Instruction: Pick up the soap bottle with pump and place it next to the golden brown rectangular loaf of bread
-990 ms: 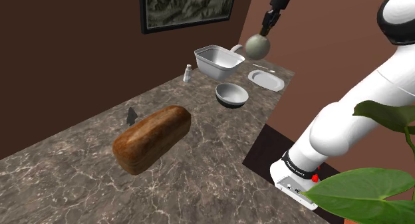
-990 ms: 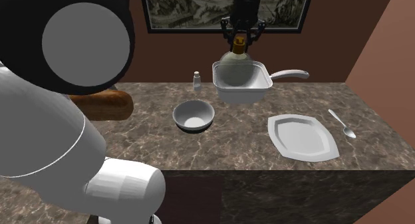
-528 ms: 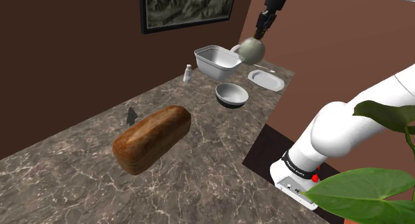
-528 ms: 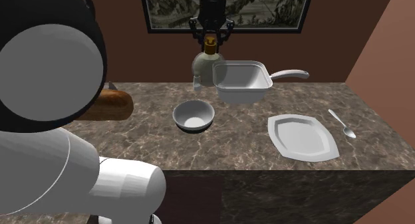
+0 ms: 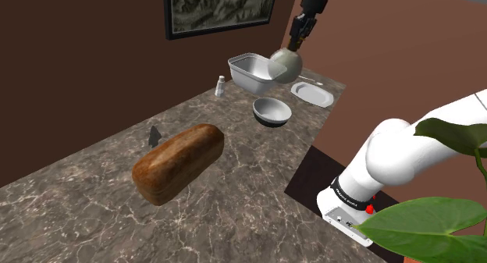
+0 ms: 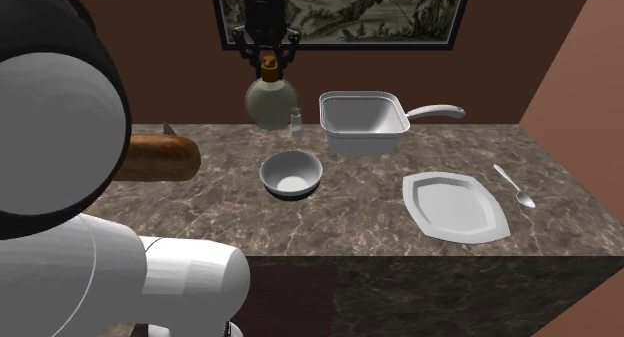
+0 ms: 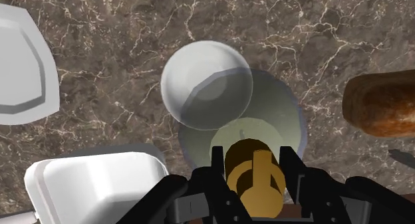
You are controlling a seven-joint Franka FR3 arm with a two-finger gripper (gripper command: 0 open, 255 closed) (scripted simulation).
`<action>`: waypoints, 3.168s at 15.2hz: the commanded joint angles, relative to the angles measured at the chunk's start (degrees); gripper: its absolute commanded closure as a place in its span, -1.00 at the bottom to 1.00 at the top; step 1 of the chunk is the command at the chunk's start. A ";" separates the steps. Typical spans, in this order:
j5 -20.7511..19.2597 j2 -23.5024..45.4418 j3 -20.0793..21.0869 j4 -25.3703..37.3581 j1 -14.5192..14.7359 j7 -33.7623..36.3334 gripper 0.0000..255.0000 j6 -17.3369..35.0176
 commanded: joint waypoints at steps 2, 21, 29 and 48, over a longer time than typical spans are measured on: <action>0.95 -2.46 3.56 -2.37 1.13 4.54 1.00 -0.06; 6.75 -4.66 17.53 -9.70 6.47 21.45 1.00 5.60; 7.03 -5.08 17.80 -16.17 6.60 21.23 1.00 11.66; 7.77 -2.50 18.62 -29.00 6.89 20.78 1.00 27.06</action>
